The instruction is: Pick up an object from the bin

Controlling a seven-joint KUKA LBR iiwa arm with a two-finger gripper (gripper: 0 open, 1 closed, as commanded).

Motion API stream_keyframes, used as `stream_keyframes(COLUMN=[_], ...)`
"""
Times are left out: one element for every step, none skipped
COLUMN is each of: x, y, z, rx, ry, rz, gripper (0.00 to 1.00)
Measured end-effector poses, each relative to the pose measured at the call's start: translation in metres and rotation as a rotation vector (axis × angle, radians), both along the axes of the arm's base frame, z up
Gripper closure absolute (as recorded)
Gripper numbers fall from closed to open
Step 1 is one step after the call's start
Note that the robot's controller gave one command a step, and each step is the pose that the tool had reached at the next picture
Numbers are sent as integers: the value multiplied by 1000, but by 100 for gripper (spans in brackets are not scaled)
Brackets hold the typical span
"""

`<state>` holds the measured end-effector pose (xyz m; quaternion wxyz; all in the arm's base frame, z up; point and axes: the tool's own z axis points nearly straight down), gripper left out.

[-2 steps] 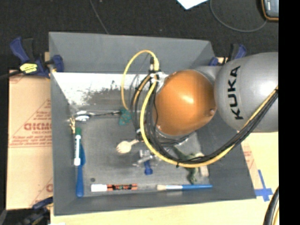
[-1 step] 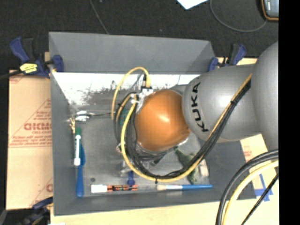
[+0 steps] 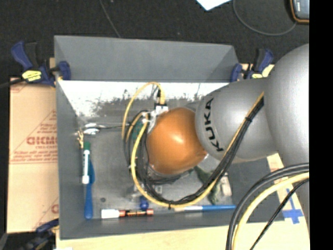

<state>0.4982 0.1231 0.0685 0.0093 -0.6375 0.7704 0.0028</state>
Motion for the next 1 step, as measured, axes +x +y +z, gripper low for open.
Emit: stream_keyframes(x=[10], y=[4], z=[11], rx=[-6], ry=[-4], rz=[82], gripper=[100])
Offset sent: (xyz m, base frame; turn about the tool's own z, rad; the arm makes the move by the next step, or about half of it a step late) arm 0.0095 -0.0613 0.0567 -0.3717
